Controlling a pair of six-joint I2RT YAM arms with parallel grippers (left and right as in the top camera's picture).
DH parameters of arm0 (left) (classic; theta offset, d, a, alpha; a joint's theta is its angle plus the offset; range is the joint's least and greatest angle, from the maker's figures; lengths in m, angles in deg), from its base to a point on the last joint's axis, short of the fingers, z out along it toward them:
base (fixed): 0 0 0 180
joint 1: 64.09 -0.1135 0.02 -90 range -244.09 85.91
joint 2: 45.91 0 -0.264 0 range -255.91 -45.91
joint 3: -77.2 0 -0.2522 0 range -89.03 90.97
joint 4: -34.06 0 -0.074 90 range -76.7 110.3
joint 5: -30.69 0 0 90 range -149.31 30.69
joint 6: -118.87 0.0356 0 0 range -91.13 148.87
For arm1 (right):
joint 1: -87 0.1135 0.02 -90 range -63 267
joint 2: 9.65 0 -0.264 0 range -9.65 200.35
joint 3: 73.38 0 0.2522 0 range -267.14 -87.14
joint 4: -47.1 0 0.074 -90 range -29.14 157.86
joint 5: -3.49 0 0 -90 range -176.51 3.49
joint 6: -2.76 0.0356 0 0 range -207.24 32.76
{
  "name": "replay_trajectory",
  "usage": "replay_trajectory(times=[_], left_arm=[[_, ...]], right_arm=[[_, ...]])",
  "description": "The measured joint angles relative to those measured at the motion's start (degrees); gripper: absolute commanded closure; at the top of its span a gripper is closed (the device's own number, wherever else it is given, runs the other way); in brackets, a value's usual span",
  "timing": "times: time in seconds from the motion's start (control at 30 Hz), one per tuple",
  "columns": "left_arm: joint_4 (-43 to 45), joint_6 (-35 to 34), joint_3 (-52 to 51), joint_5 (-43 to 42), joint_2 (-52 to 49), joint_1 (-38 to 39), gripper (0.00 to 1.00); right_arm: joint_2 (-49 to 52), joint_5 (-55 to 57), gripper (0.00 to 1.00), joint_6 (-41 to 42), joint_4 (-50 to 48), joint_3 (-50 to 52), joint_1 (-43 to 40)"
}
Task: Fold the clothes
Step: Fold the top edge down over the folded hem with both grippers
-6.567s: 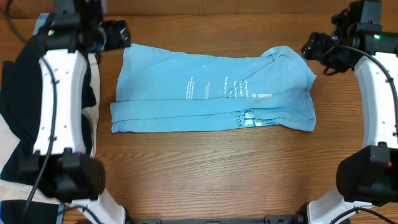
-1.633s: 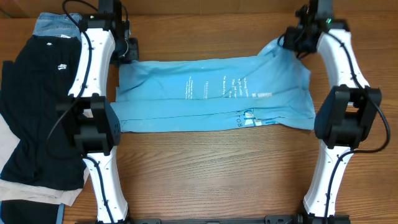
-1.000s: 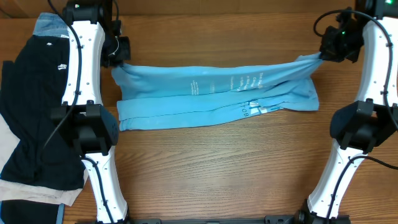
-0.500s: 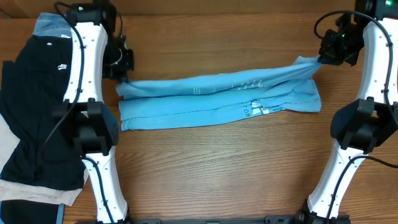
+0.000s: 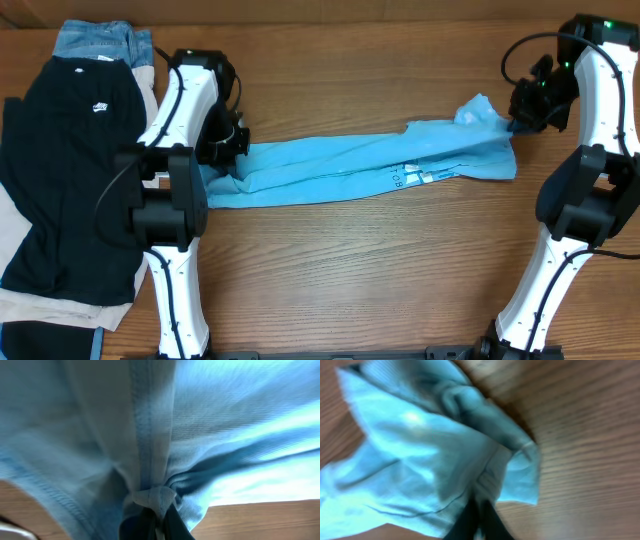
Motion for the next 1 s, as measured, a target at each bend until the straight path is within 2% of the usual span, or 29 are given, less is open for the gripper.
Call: replay_trajectory(times=[0.1,0.2,0.47,0.77,1.0], left_arm=[[0.37,0.2,-1.95,0.2,0.0,0.04,0.35],[0.48,0.28,-2.21,0.7,0.0,0.0,0.19],[1.81,0.46,-1.4,1.31,0.48,-0.02,0.09],[8.74,0.46,-0.66,1.33,13.2,-0.02,0.01],[14.67,0.46,0.31,1.38,25.38,-0.87,0.0]], right_arm=[[0.02,0.37,0.52,0.22,-1.42,3.23,-1.11],[0.02,0.68,0.43,0.02,-2.49,4.61,-2.49],[0.02,-0.74,0.3,-4.17,-7.28,4.7,-3.85],[0.02,-2.29,0.31,-10.4,-9.77,6.4,-1.27],[0.02,-2.27,0.32,-12.98,-15.65,14.95,-1.18]])
